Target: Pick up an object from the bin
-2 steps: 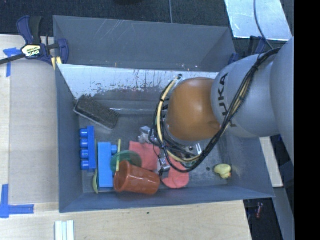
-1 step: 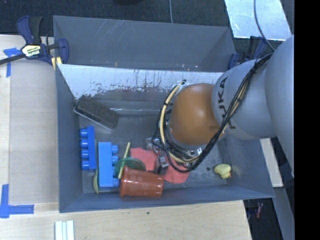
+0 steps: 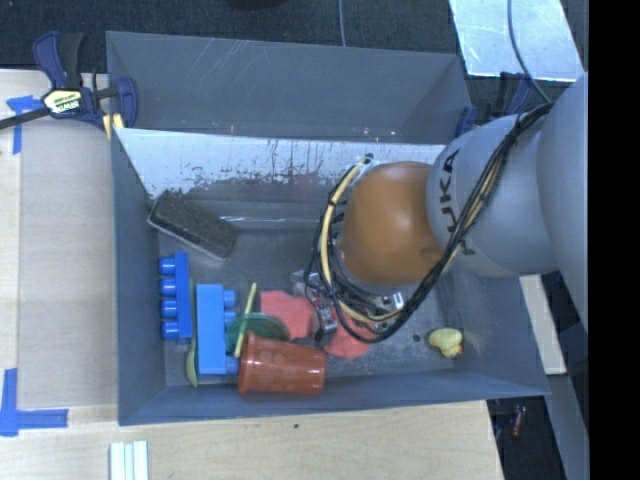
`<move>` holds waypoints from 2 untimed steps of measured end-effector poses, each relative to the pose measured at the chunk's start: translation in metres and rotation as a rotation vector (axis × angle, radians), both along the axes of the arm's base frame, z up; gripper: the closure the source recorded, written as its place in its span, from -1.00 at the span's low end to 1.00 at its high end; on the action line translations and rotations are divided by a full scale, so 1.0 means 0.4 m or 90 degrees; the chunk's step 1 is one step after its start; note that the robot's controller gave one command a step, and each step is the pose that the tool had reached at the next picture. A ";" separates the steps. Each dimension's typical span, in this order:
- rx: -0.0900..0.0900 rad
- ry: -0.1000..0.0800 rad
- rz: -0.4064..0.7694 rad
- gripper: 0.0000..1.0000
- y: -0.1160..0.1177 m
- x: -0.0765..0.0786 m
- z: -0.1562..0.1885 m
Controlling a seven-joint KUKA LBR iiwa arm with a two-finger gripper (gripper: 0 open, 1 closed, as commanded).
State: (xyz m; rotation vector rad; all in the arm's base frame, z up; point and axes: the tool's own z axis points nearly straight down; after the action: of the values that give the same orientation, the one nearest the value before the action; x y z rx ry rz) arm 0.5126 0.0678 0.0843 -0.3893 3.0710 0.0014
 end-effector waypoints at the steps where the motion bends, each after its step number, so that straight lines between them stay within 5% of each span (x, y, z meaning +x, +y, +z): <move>1: -0.002 0.009 0.001 1.00 0.009 0.009 0.057; 2: -0.002 0.001 0.030 1.00 -0.041 -0.032 0.085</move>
Offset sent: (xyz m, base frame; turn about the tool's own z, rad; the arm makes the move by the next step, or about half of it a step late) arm -0.0196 -0.0200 0.0283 -0.0565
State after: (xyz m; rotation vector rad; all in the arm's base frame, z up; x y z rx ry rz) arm 0.4998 0.0514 0.1185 -0.4615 3.0623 -0.0017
